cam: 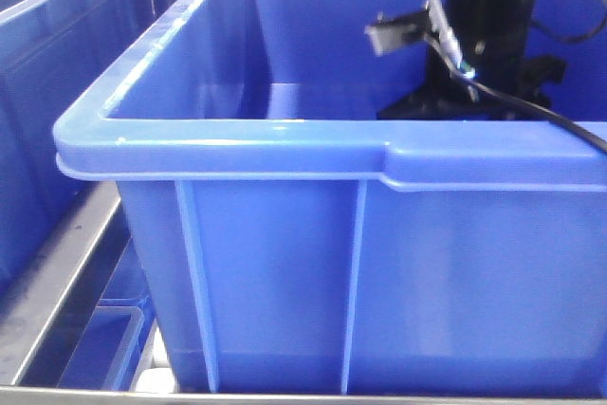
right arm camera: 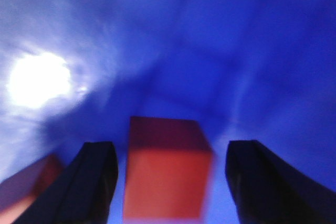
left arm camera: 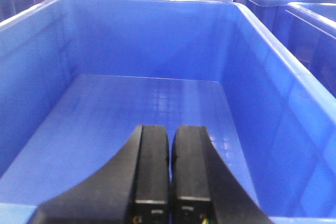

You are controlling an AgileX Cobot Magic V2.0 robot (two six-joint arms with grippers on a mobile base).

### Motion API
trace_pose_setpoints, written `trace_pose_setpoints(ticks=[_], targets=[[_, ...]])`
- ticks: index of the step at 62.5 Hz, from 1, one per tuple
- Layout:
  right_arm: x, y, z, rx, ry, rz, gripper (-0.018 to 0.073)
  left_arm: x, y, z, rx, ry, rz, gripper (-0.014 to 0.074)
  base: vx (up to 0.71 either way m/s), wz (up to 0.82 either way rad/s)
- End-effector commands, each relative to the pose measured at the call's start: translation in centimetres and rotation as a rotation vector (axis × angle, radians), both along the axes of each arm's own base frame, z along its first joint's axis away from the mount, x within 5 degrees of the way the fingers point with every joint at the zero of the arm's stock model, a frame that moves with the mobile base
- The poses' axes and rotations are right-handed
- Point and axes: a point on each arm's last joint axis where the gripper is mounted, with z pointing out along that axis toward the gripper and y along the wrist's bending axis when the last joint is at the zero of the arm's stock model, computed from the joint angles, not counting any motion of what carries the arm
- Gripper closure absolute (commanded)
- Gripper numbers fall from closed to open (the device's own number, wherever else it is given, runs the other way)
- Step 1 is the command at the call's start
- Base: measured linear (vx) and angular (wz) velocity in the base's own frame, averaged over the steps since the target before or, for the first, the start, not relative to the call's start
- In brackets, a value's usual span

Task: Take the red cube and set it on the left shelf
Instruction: 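Lower the red cube into the blue bin with the right gripper, then open the right gripper to release the cube and lift away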

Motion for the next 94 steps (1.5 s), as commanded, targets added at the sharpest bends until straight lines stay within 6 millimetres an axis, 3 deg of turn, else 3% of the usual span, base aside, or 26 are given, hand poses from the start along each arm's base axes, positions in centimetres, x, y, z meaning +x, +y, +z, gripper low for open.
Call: trace_pose_setpoints(ticks=[1, 17, 25, 40, 74, 94], targets=[[-0.6, -0.7, 5.7, 0.061, -0.186, 0.015, 0.0017, 0.0, 0.0, -0.2, -0.014, -0.050, 0.001, 0.0495, 0.00, 0.00], [-4.1, -2.2, 12.4, 0.156, -0.391, 0.027, 0.0031, 0.0, 0.0, -0.2, -0.014, -0.050, 0.001, 0.0495, 0.00, 0.00], [-6.7, -3.3, 13.7, 0.189, -0.458, 0.038, 0.0172, 0.0, 0.0, -0.2, -0.014, -0.050, 0.001, 0.0495, 0.00, 0.00], [-12.0, -5.4, 12.1, 0.238, -0.542, 0.078, 0.0519, 0.0, 0.0, -0.2, -0.014, -0.050, 0.001, 0.0495, 0.00, 0.00], [-25.0, -10.7, 11.1, 0.421, -0.961, 0.151, 0.0503, 0.0, 0.0, -0.2, -0.014, -0.050, 0.001, 0.0495, 0.00, 0.00], [-30.6, -13.3, 9.5, 0.478, -1.123, 0.141, 0.0503, 0.0, 0.0, -0.2, -0.014, -0.050, 0.001, 0.0495, 0.00, 0.00]])
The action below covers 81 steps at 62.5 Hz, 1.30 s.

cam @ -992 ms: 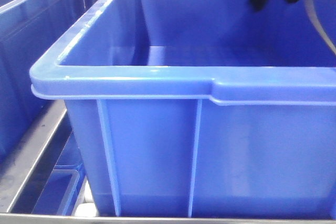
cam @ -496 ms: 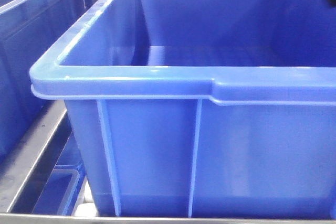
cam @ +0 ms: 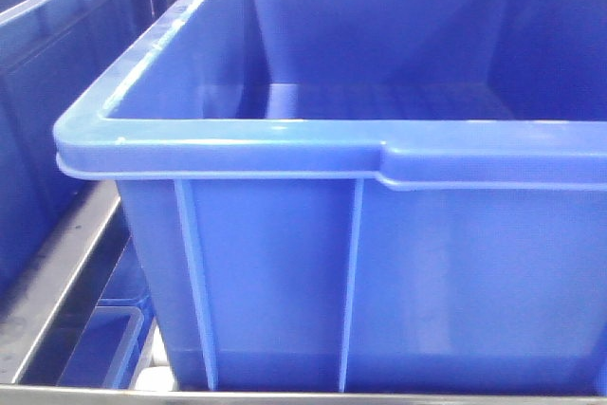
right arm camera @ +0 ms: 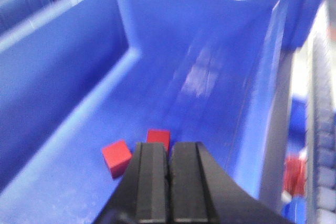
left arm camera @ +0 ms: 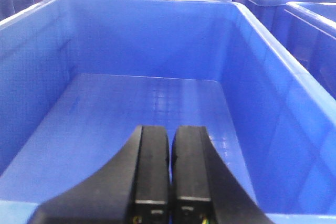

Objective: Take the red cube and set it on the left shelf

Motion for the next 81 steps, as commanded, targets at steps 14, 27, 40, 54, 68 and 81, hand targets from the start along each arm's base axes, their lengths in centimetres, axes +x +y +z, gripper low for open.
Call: trace_pose_setpoints(ticks=[14, 27, 40, 54, 68, 81], targets=[[-2.4, -1.1, 1.1, 0.053, -0.190, 0.001, 0.0503, 0.0, 0.0, -0.2, -0.014, -0.052, 0.001, 0.0495, 0.00, 0.00], [-2.4, -1.1, 1.0, 0.048, -0.175, -0.002, 0.0503, 0.0, 0.0, -0.2, -0.014, -0.052, 0.001, 0.0495, 0.00, 0.00], [-2.4, -1.1, 1.0, 0.048, -0.177, -0.002, 0.0503, 0.0, 0.0, -0.2, -0.014, -0.052, 0.001, 0.0495, 0.00, 0.00], [-2.2, -1.2, 1.0, 0.070, -0.200, -0.063, 0.0503, 0.0, 0.0, -0.2, -0.014, -0.052, 0.001, 0.0495, 0.00, 0.00], [-1.2, -1.5, -0.6, 0.070, -0.294, -0.239, 0.0503, 0.0, 0.0, -0.2, -0.014, -0.052, 0.001, 0.0495, -0.01, -0.06], [-0.4, -1.7, -3.3, 0.054, -0.323, -0.311, 0.0503, 0.0, 0.0, -0.2, -0.014, -0.052, 0.001, 0.0495, 0.00, 0.00]])
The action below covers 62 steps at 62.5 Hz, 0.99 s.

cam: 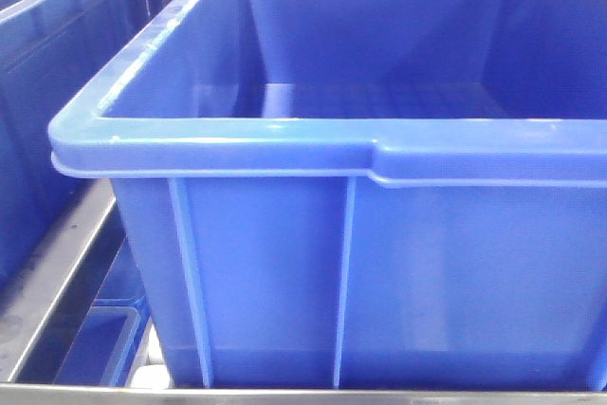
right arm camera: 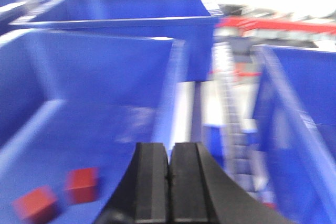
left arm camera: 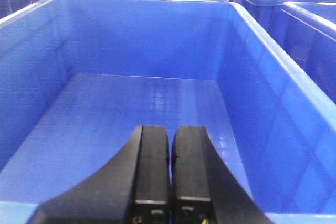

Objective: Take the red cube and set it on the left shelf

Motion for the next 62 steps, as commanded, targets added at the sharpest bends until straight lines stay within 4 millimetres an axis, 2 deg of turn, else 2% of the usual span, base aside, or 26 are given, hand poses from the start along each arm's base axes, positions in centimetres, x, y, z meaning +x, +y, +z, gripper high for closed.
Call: trace_pose_setpoints(ticks=[1, 21, 33, 62], targets=[[0.1, 0.1, 0.6, -0.006, -0.122, -0.006, 0.0503, 0.0, 0.0, -0.2, -0.014, -0.052, 0.001, 0.0495, 0.00, 0.00], [0.1, -0.2, -4.9, 0.120, -0.139, -0.040, 0.0503, 0.0, 0.0, -0.2, -0.014, -0.052, 0.001, 0.0495, 0.00, 0.00], [-0.6, -0.2, -4.9, 0.120, -0.155, -0.048, 0.0503, 0.0, 0.0, -0.2, -0.014, -0.052, 0.001, 0.0495, 0.00, 0.00], [-0.5, -0.2, -5.1, 0.111, -0.129, -0.054, 0.0503, 0.0, 0.0, -0.2, -0.014, -0.052, 0.001, 0.0495, 0.00, 0.00]])
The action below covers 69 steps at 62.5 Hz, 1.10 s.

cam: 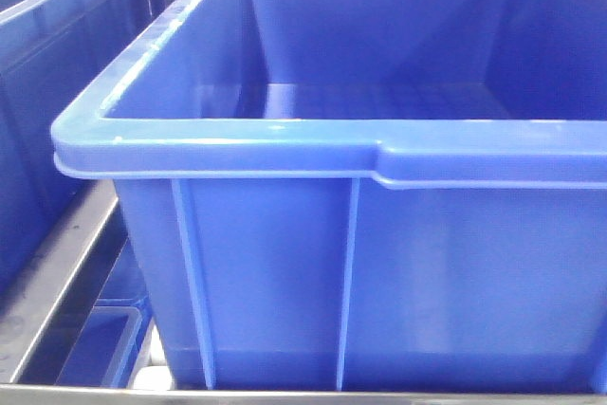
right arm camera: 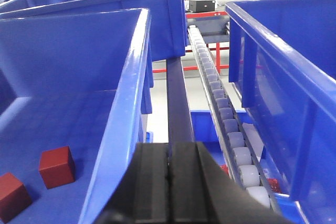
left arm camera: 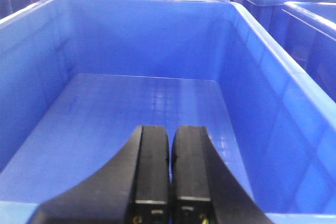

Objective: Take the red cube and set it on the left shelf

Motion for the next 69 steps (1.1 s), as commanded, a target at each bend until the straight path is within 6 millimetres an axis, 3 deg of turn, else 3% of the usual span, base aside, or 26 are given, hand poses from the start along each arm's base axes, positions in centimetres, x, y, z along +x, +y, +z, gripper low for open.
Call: trace_pose_setpoints(ticks=[1, 69], targets=[[-0.41, 0.06, 1.64, -0.022, -0.119, 0.000, 0.0503, -0.03, 0.04, -0.16, -0.014, -0.052, 0.001, 0.0495, 0.00, 0.00], [-0.46, -0.11, 1.82, -0.035, -0.139, -0.021, 0.0503, -0.03, 0.04, -0.16, -0.014, -0.052, 0.001, 0.0495, 0.00, 0.00]])
